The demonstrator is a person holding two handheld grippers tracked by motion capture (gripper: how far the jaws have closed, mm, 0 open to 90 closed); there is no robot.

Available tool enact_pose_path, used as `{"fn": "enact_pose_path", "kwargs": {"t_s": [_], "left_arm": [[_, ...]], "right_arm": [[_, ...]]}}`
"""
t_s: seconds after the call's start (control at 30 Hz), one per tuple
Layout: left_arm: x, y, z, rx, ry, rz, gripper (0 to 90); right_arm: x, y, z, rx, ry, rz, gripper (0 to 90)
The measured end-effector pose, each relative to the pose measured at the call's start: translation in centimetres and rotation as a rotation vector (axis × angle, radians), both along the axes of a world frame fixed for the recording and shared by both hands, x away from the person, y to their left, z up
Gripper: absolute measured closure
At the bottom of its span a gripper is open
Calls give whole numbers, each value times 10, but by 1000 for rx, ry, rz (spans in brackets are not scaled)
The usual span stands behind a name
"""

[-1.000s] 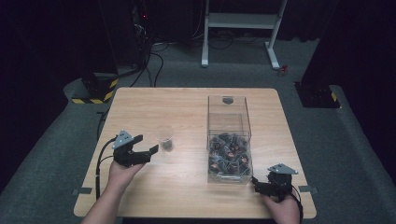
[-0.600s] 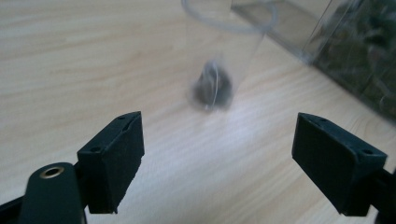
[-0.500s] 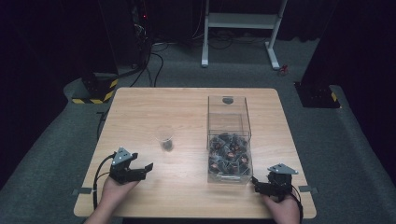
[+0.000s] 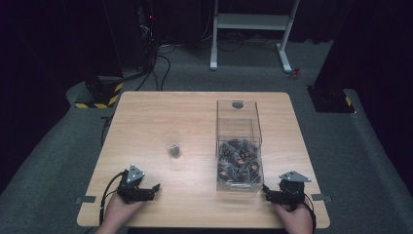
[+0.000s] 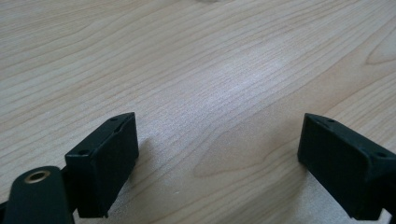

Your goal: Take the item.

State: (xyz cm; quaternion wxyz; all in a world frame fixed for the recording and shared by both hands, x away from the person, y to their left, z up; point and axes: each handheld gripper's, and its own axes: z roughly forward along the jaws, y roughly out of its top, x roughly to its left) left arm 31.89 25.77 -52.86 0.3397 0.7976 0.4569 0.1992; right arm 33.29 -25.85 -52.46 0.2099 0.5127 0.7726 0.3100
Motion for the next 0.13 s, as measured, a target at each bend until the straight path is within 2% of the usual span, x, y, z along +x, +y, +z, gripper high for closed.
{"fn": "enact_pose_path", "kwargs": {"t_s": [0.13], "left_arm": [[0,1,0,0,0,-7,127]], "right_arm": [[0,0,0,3,0,0,78]]}}
